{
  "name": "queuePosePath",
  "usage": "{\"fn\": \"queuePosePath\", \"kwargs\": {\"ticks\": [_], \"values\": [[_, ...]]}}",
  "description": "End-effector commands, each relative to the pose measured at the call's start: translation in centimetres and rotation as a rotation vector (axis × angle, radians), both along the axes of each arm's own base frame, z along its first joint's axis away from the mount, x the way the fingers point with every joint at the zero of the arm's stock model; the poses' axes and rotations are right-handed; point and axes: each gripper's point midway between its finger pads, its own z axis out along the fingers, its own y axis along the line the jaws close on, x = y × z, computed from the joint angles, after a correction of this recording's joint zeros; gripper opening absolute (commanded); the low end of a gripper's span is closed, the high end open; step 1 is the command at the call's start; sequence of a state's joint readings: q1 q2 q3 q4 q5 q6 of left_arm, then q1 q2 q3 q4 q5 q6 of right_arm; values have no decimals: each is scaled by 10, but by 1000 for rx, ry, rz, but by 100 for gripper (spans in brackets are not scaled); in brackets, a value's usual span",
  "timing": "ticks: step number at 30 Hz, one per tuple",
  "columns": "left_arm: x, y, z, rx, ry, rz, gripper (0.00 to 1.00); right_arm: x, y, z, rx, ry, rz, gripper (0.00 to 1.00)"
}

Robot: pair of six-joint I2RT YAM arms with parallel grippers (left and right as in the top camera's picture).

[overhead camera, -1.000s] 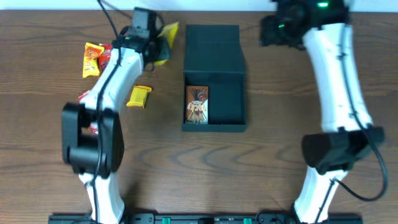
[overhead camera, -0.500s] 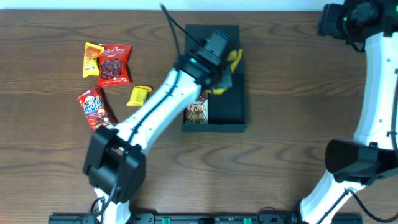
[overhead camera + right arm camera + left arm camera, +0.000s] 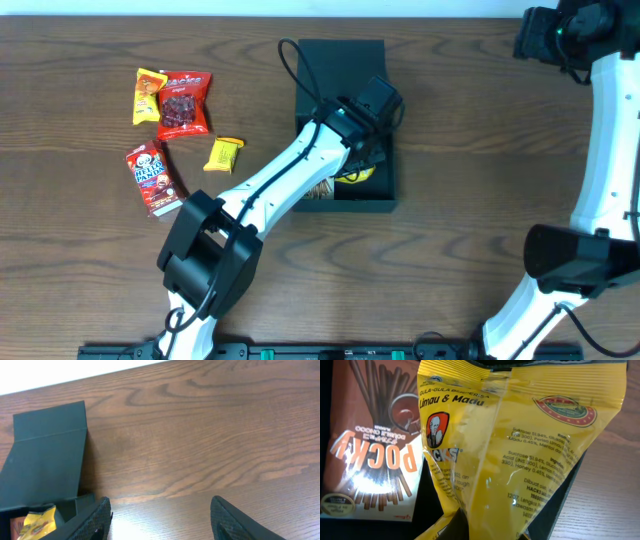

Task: Pack container
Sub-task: 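Lower the yellow bag into the box beside the Pocky and release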

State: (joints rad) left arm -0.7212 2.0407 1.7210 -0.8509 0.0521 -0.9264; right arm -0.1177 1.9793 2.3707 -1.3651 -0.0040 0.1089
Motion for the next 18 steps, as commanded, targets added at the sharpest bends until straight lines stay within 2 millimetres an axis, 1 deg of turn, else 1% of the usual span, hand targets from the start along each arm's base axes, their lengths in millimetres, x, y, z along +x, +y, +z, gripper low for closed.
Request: {"fn": "queuePosePath", "kwargs": {"ticks": [1, 5, 7, 8, 9, 10, 11, 12, 15, 17, 18], "values": [[-6, -3, 1, 10, -1, 12, 6, -2, -3, 12, -8, -30, 4, 64], [-12, -2, 0, 24, 13, 6, 5, -4, -3, 11, -7, -23, 4, 63], [-13, -1, -1, 28, 18, 5, 7, -4, -3, 11, -7, -20, 4, 64], [-13, 0, -1, 29, 17, 1, 21, -4, -3, 11, -6, -20, 5, 64], [-13, -1, -1, 29, 17, -6, 46, -4, -3, 11, -6, -20, 5, 64], [-14, -2, -1, 22, 22, -9, 66, -4, -3, 11, -6, -20, 5, 64], [-14, -3, -1, 18, 26, -11, 84, -4, -2, 11, -6, -20, 5, 65], [-14, -3, 0, 17, 26, -15, 88, -4, -2, 11, -6, -20, 5, 65], [-9, -4, 7, 13, -9, -63, 86, -5, -3, 10, -6, -16, 5, 65], [2, 0, 23, 16, -65, -85, 76, -6, -2, 9, -4, -10, 6, 56], [10, 7, 35, 33, -108, -88, 73, -7, 0, 8, 7, -5, 14, 47]]}}
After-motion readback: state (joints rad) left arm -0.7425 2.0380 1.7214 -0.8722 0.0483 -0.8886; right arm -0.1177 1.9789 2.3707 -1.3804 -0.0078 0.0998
